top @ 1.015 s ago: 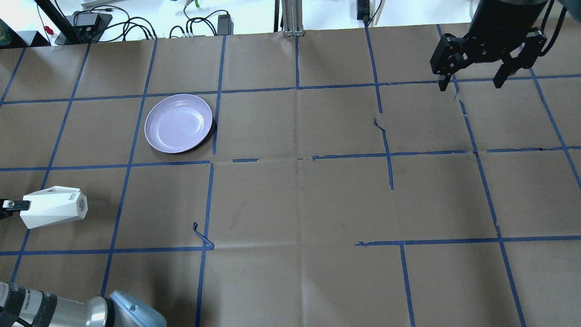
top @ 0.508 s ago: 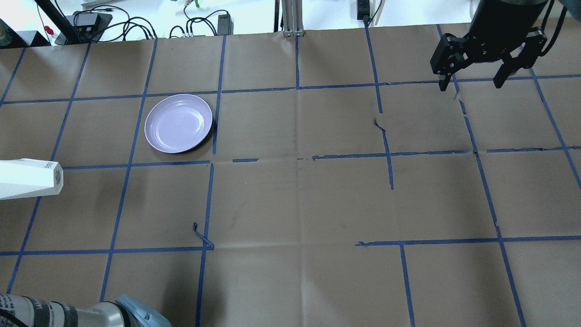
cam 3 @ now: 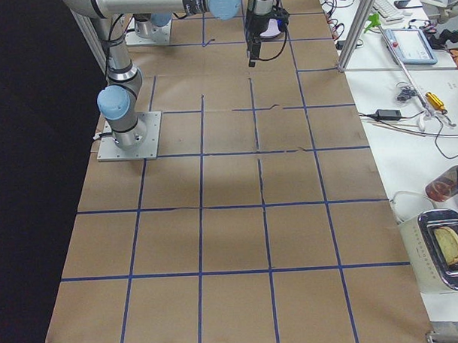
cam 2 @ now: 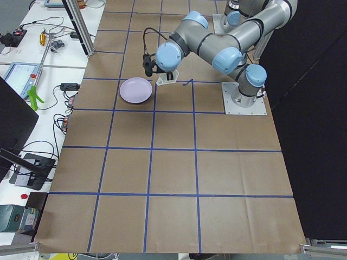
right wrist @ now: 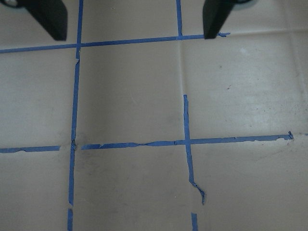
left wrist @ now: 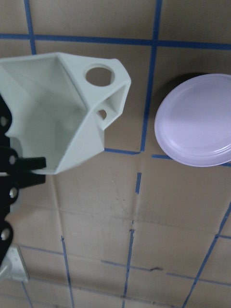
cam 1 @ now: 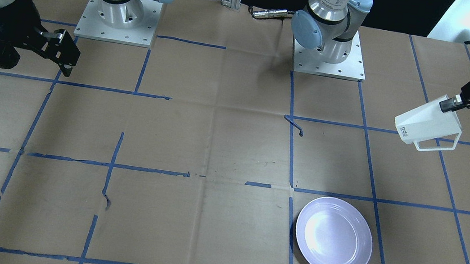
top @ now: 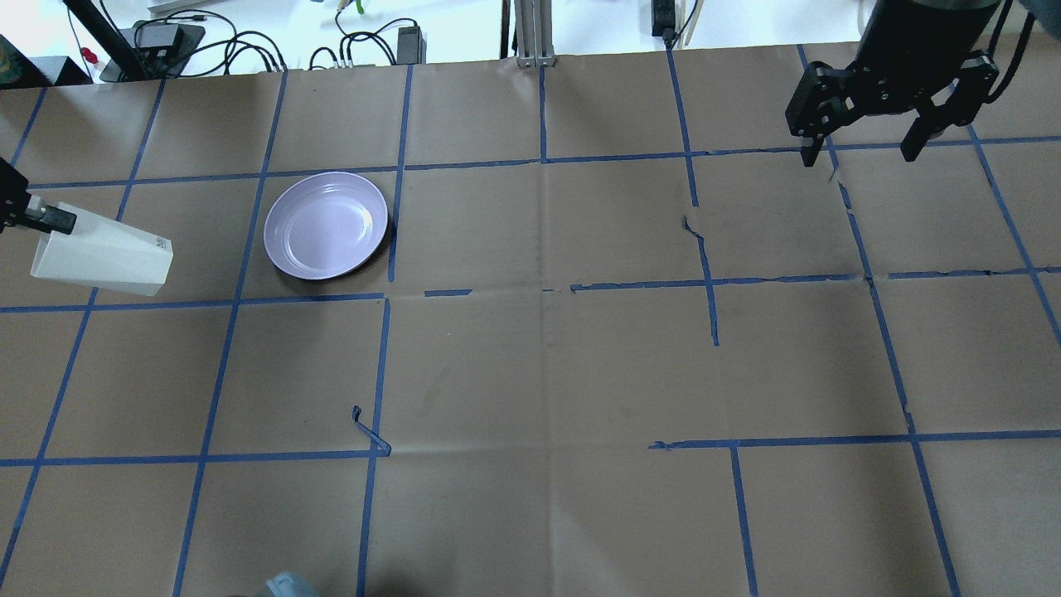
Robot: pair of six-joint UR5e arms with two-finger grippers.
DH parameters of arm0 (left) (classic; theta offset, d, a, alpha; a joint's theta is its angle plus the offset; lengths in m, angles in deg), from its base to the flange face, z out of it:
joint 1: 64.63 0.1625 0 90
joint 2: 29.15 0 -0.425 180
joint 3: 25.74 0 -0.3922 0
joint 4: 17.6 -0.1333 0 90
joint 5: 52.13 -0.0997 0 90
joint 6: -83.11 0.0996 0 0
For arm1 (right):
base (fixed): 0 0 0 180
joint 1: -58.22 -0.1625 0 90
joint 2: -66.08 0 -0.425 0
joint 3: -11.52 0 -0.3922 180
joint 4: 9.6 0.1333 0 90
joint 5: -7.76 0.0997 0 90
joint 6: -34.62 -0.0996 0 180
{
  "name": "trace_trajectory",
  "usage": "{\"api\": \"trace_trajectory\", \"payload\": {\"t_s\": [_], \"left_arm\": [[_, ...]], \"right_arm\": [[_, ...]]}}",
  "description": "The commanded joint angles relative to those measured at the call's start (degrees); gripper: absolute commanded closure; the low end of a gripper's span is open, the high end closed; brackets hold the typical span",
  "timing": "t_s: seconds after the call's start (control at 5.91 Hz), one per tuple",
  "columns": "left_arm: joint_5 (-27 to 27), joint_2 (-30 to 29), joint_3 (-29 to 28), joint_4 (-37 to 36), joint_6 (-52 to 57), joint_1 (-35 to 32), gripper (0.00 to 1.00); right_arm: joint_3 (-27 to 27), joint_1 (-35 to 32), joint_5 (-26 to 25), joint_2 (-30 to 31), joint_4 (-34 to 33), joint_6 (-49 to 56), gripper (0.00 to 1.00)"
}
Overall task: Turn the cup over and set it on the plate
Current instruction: 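Lift the white cup with the left gripper and rotate it upright, then carry the cup over the lavender plate and lower it with the left gripper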
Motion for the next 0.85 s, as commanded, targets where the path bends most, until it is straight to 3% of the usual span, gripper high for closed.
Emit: {"api": "trace_trajectory", "payload": {"t_s": [0.0,0.34,0.68], "left_arm": [[-10.59,-1.76,-0.09,-18.79,-15.18,-16.72,1.00],[-22.73,-11.22,-7.77,-22.32,-18.66,-28.54,1.00],[-23.13,-17.13,-9.14,-23.97,-21.21,-29.90,1.00]], "right_arm": [[0.00,0.00,0.00,0.00,0.03,0.00,0.00],[0.00,0.00,0.00,0.00,-0.06,0.00,0.00],[0.00,0.00,0.00,0.00,0.03,0.00,0.00]]}}
